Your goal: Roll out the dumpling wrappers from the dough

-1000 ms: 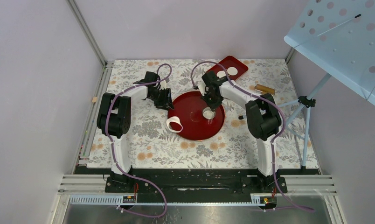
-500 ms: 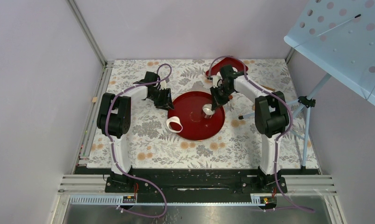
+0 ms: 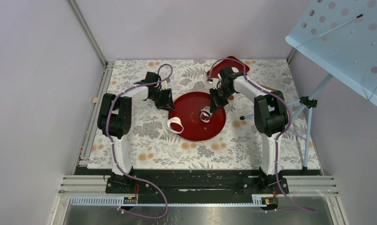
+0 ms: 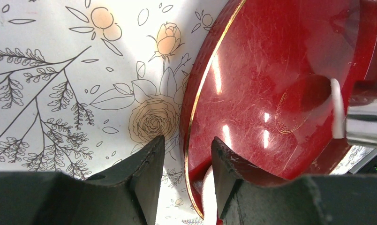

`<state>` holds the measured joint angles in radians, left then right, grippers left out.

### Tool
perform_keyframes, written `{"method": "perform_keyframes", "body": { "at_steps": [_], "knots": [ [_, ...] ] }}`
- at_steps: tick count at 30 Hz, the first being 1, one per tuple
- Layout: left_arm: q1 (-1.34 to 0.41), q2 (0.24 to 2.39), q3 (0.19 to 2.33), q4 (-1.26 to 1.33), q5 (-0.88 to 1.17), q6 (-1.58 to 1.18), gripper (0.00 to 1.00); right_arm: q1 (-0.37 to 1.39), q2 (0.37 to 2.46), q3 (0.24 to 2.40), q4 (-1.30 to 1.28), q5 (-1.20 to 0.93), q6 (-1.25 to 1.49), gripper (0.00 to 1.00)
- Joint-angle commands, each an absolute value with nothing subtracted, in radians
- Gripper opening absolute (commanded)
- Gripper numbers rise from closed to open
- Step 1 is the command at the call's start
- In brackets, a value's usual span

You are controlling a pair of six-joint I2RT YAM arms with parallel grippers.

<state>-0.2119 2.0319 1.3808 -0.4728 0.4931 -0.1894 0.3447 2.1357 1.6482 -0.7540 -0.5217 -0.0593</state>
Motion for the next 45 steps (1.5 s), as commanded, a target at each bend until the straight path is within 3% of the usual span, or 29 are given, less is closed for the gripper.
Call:
{"method": "perform_keyframes", "body": {
  "at_steps": [1,8,17,26,30,35,45],
  "knots": [
    [-0.206,2.043,1.387,-0.463,0.472,-0.184,0.42,0.345,2.044,1.662,-0.767,-0.674,-0.043,0.00],
    [-0.205,2.043,1.387,-0.463,0.471,-0.185,0.42,0.336,2.122,1.657,-0.762,-0.539,-0.018,0.00],
    [-0.206,2.042,1.388,-0.463,0.474,-0.184,0.42,0.319,1.991,1.671,-0.759,-0.715,-0.015,0.00],
    [-0.206,2.044,1.390,-0.465,0.470,-0.186,0.43,0.319,1.915,1.753,-0.761,-0.371,-0.018,0.00],
    [-0.206,2.042,1.388,-0.463,0.459,-0.192,0.43,0.352,1.943,1.770,-0.760,-0.379,0.026,0.00],
    [-0.200,2.034,1.380,-0.453,0.459,-0.199,0.43,0.484,2.023,1.807,-0.741,-0.225,0.062,0.00],
    [-0.198,2.032,1.374,-0.445,0.466,-0.201,0.44,0.610,2.275,2.090,-0.799,-0.098,0.139,0.00]
  ]
}}
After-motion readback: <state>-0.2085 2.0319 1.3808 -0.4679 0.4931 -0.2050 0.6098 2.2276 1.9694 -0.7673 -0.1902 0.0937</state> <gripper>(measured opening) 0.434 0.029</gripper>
